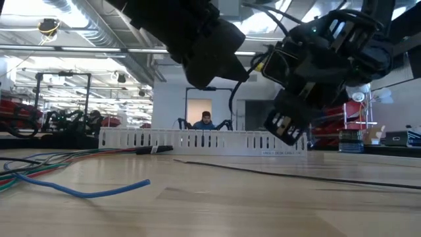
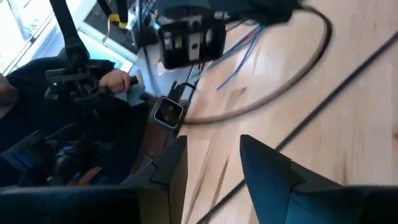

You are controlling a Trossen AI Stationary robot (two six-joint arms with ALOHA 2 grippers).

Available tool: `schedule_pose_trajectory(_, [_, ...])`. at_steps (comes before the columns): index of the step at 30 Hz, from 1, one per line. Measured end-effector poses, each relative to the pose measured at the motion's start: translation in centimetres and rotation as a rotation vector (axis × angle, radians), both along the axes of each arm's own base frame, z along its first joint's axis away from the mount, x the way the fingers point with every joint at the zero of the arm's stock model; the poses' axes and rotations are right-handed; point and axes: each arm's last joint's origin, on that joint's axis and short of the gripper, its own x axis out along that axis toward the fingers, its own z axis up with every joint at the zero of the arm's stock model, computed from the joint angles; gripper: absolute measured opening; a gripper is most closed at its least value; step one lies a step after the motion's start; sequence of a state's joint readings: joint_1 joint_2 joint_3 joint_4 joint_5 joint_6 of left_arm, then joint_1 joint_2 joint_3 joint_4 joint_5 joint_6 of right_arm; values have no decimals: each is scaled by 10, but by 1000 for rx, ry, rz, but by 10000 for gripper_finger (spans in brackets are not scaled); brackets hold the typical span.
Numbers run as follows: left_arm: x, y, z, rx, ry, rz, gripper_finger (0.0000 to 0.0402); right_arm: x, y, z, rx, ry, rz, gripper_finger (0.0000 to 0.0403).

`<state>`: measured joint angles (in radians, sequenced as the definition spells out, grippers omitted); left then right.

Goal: Ziptie cables
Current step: Prepare the black ziptie

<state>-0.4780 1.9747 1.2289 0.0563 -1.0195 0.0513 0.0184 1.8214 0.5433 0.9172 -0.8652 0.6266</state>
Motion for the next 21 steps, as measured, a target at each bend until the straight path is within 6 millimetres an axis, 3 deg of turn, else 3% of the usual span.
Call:
schedule_pose_trajectory(6, [0,1,0,4,3,1,0,3,-3,0,-64,-38,-93,141])
schedule_pose_trajectory(11, [-2,-5,0,9,6,-19,0,-2,-34,11,112,0,108,141])
schedule_pose_trajectory(15, [-3,-9,1,4,0,-29,0,-6,-54,27,121,-49,70,140])
schedule_pose_trajectory(18, [-4,-10,0,7,3,-34,0,-4,-57,36,73,-135,-2,140])
schedule_pose_trajectory(21, [-4,-9,0,11,6,-33,0,2,-46,46,48,-219,-18,140])
